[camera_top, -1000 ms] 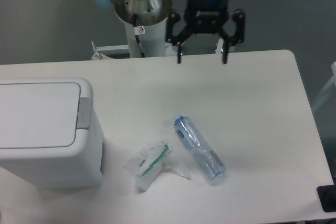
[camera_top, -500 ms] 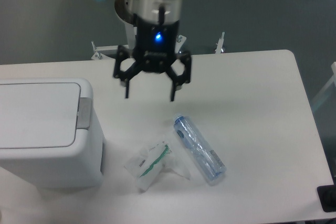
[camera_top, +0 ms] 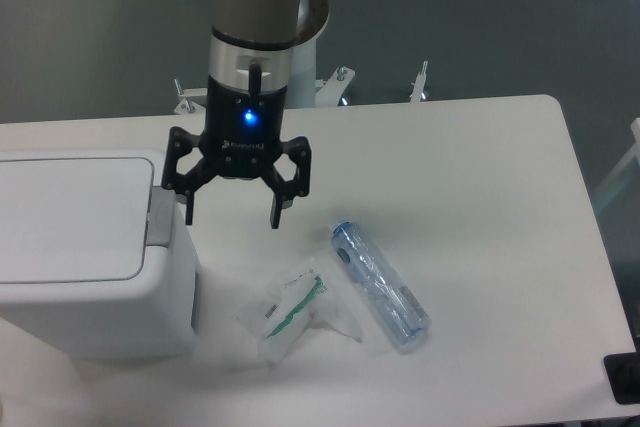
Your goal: Open the trash can
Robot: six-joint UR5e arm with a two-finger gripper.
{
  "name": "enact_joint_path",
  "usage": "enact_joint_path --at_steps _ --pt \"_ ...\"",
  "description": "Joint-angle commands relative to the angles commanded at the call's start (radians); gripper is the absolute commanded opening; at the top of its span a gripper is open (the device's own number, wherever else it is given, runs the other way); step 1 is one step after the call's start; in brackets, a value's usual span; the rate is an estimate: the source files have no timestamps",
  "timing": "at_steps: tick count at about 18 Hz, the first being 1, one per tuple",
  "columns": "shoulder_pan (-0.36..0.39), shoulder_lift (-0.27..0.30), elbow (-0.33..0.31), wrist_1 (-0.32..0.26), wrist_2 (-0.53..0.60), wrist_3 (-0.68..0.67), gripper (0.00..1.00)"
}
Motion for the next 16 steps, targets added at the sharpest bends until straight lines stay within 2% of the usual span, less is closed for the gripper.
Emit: enact_joint_path --at_steps 6,16 --pt "-0.02 0.003 -0.026 0.0 0.0 -0.014 1.0" --pt "-0.021 0.002 -0.035 0.0 0.0 -0.014 1.0"
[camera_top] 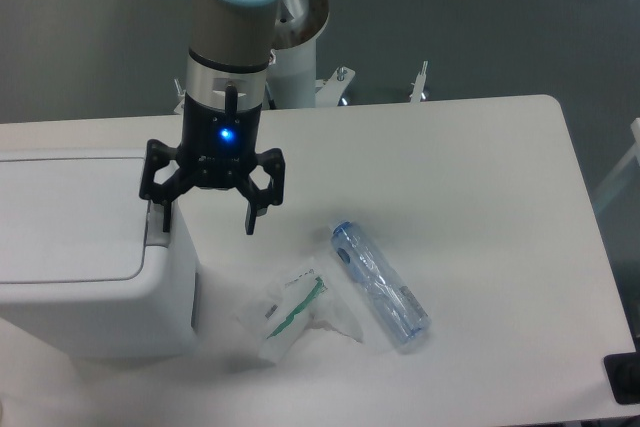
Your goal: Open the trash can
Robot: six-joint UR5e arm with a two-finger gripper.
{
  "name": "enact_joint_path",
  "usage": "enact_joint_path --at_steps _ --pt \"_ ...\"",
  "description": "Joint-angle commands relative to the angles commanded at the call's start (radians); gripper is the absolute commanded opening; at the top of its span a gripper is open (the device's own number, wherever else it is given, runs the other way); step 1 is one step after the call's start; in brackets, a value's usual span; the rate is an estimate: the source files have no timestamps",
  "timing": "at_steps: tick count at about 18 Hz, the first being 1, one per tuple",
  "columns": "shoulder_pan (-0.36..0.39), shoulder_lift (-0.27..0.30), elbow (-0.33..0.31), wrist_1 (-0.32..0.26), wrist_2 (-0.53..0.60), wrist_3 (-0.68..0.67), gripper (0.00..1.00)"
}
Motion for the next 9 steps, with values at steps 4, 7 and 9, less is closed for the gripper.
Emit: enact_joint_path --at_steps 4,7,9 --pt "-0.002 -0.002 -0.002 0.0 0.002 0.002 1.0" --pt "-0.002 -0.002 -0.006 0.0 0.002 0.002 1.0" --pt "-0.002 -0.002 -0.006 0.0 0.002 0.002 1.0"
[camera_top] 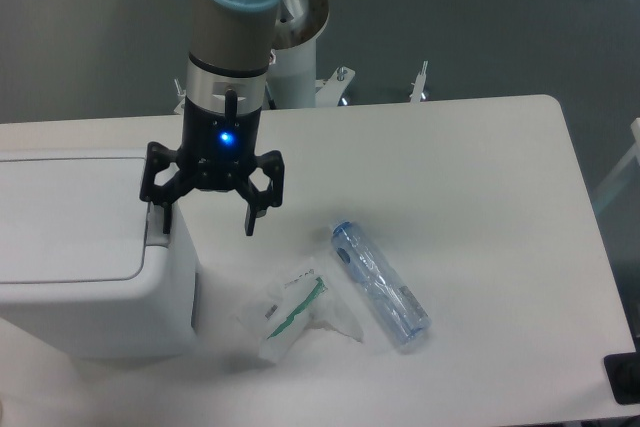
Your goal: Open the trash can
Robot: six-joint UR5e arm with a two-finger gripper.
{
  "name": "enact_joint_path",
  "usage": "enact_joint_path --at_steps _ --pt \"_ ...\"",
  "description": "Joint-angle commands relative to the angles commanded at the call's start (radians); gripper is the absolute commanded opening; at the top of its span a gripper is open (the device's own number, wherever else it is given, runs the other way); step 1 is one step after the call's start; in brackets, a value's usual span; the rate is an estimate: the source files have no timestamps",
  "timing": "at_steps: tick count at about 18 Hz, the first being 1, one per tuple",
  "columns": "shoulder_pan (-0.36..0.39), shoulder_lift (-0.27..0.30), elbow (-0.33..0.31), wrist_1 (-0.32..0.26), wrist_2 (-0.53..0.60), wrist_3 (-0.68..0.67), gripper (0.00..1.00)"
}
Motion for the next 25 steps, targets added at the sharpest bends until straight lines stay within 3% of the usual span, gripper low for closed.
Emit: enact_joint_path --at_steps 9,12,21,25 --pt "0.002 0.0 0.005 0.003 0.0 0.002 1.0" --pt "0.005 0.011 0.035 0.034 0.0 0.002 1.0" --pt "0.081 0.005 0.146 0.041 0.015 0.058 1.0" --pt "0.115 0.009 0.153 0.035 0.156 0.165 1.0"
